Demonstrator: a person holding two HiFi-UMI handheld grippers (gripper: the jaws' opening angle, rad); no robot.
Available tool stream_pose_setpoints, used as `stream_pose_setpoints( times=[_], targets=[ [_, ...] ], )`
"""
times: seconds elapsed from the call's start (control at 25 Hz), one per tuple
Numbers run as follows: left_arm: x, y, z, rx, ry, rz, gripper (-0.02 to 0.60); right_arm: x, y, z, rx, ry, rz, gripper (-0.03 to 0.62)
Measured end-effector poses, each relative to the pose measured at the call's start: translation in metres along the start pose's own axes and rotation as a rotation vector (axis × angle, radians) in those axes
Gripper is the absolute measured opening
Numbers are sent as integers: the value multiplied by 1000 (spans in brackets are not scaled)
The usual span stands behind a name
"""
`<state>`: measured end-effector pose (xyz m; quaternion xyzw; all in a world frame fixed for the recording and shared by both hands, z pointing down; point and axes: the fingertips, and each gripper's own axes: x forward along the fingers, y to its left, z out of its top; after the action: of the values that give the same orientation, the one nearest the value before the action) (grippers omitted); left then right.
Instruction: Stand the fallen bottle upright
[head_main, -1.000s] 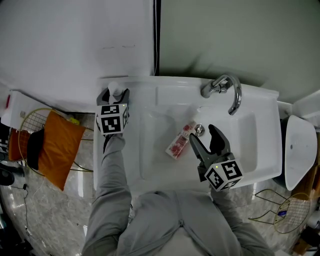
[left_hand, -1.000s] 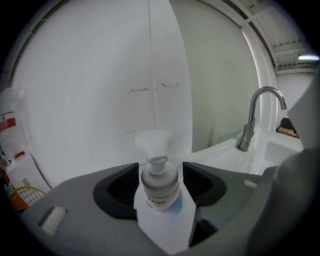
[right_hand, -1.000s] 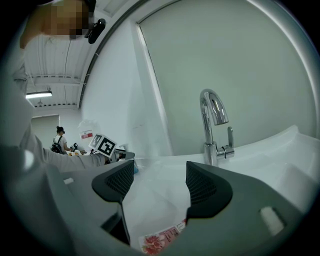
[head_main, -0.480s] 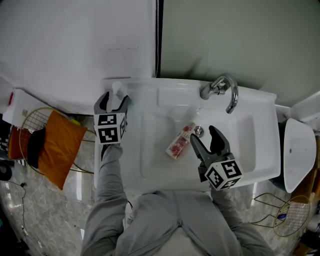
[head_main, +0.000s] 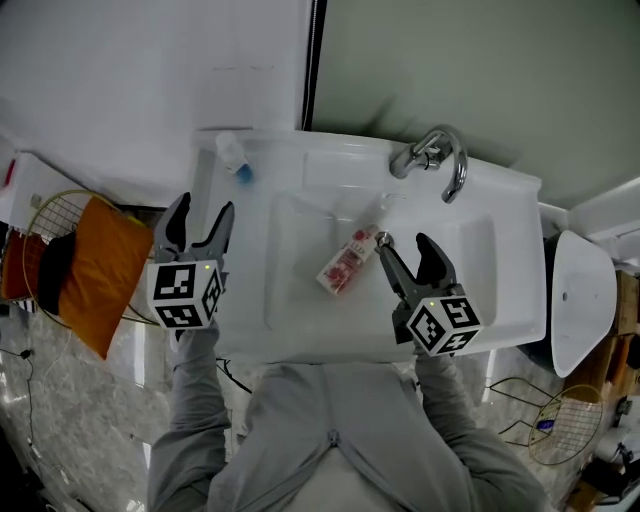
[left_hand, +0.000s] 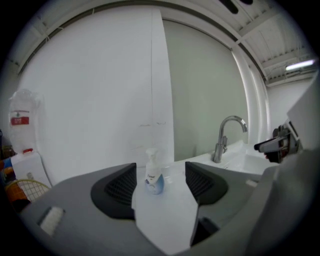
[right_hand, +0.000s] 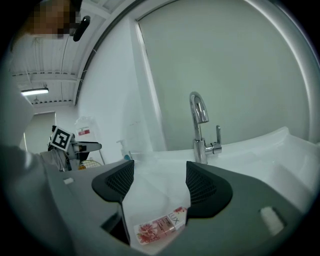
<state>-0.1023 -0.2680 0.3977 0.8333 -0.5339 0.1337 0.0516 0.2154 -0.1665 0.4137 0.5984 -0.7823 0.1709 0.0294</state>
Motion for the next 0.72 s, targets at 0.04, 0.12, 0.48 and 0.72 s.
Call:
stream_pose_setpoints(
  times=[0.04, 0.12, 0.48, 0.72],
  targets=[
    [-9, -3, 0, -30, -17, -12, 330, 0, -3, -3, 11, 9, -7, 327],
    [-28, -10, -3, -93, -51, -38, 330, -1, -11, -11, 50, 27, -24, 327],
    [-93, -62, -1, -268, -185, -224, 330, 18, -22, -77, 151, 228, -84, 327],
    [-109, -83, -21, -358, -170, -253, 330, 45, -34, -131, 281, 385, -124, 328]
  ],
)
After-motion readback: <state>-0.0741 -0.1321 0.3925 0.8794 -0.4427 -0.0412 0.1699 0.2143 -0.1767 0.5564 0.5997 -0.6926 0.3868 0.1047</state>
